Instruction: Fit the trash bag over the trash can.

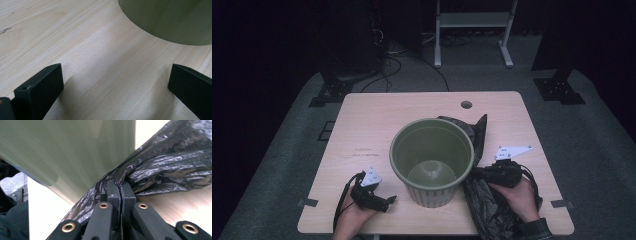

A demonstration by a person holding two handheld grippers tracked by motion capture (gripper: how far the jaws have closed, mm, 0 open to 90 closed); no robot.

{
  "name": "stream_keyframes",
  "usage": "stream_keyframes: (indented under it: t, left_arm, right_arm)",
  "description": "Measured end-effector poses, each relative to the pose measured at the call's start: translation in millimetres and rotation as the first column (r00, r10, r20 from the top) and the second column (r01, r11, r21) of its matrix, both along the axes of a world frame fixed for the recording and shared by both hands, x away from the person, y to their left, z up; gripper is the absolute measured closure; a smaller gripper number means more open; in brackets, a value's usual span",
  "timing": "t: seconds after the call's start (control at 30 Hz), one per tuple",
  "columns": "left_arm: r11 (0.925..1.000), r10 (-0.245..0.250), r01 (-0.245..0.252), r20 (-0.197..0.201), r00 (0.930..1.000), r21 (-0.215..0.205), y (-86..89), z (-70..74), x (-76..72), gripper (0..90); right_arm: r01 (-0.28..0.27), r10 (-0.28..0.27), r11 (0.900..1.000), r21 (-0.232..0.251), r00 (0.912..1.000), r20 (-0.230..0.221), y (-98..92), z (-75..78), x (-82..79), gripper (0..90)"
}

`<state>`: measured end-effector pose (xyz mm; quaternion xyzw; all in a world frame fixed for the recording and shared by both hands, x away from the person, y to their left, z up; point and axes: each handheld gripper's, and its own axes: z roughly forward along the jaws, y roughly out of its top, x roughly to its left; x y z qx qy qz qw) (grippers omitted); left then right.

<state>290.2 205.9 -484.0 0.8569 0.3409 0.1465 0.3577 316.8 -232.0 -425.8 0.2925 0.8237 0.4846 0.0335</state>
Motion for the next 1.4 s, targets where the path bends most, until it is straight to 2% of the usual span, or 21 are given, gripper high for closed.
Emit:
stream_keyframes:
  t: [0.1,0.27,0.87,1.1,1.4]
  left_arm:
    - [1.0,0.0,0.0,0.0,1.0,0.0,0.0,0.0,0.0,0.0]
    - [1.0,-0.001,0.001,0.0,1.0,0.0,0.0,0.0,0.0,0.0]
    - [1.0,0.0,0.0,0.0,1.0,0.0,0.0,0.0,0.0,0.0]
    - [1.0,-0.002,0.002,0.0,1.0,0.003,0.2,0.1,0.1,0.0]
    - [1.0,-0.002,0.002,0.0,1.0,0.002,0.2,0.1,0.0,0.0]
  right_arm:
    - [-0.011,0.011,1.0,0.005,0.9999,0.011,0.4,5.4,-2.3,88.8]
    - [-0.055,0.053,0.997,0.061,0.9981,0.033,-1.3,20.3,-8.6,88.8]
    - [-0.142,0.128,0.981,0.134,0.9862,0.105,-5.2,57.4,-28.8,88.7]
    - [-0.182,0.16,0.969,0.166,0.9771,0.141,-10.8,73.3,-38.2,88.7]
    - [-0.247,0.209,0.951,0.183,0.9562,0.205,-9.2,100.2,-52.1,88.7]
